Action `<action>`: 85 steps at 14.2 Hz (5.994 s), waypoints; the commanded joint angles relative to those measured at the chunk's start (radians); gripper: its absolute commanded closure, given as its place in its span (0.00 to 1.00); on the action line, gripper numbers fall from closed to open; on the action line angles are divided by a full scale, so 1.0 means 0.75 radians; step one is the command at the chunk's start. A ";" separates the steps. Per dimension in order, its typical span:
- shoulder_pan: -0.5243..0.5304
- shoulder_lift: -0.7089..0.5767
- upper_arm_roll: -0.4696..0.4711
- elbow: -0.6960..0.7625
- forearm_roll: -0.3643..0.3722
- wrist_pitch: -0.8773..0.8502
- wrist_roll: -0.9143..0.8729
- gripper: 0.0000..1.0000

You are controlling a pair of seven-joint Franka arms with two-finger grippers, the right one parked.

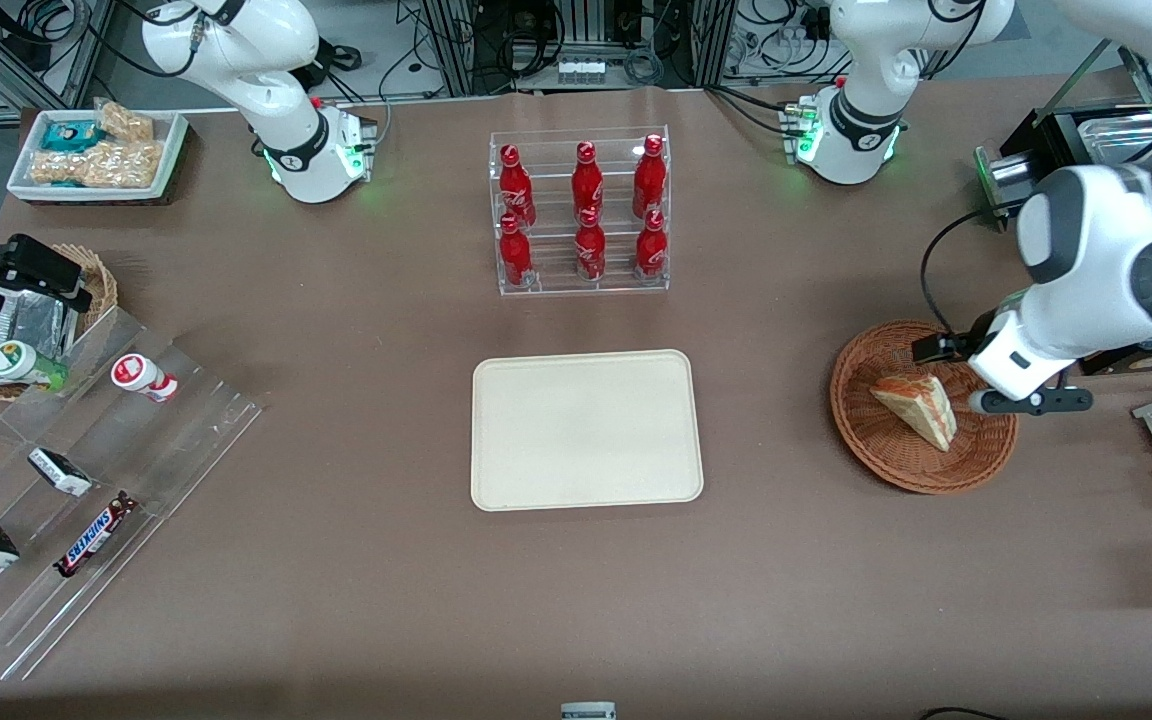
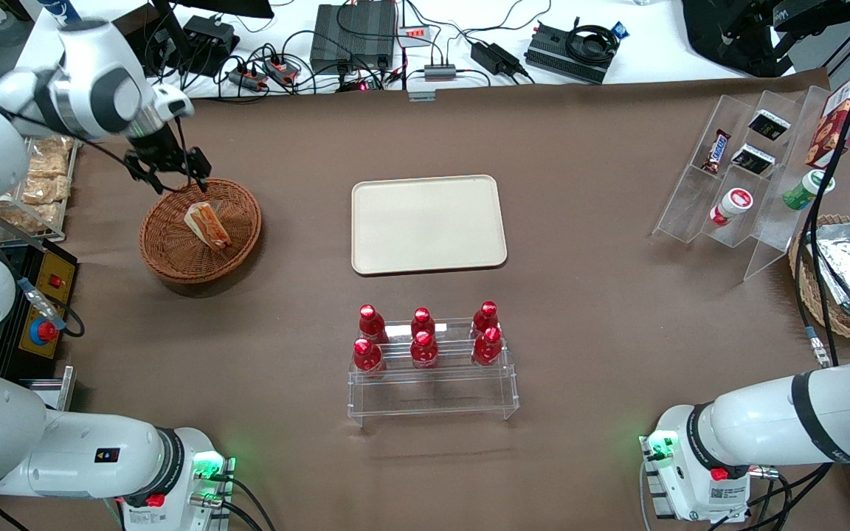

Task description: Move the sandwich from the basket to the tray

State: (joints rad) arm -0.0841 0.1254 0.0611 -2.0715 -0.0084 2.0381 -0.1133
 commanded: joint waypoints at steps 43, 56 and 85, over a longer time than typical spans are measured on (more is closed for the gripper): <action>-0.826 0.810 -0.102 0.796 -0.154 0.430 -0.911 0.90; -0.835 0.717 -0.098 0.792 -0.173 0.367 -0.898 0.00; -0.829 -0.235 0.639 0.455 -0.011 -0.453 -0.221 0.00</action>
State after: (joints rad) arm -0.6926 -0.0269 0.5388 -1.7029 -0.0354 1.6974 -0.2848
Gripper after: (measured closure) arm 0.000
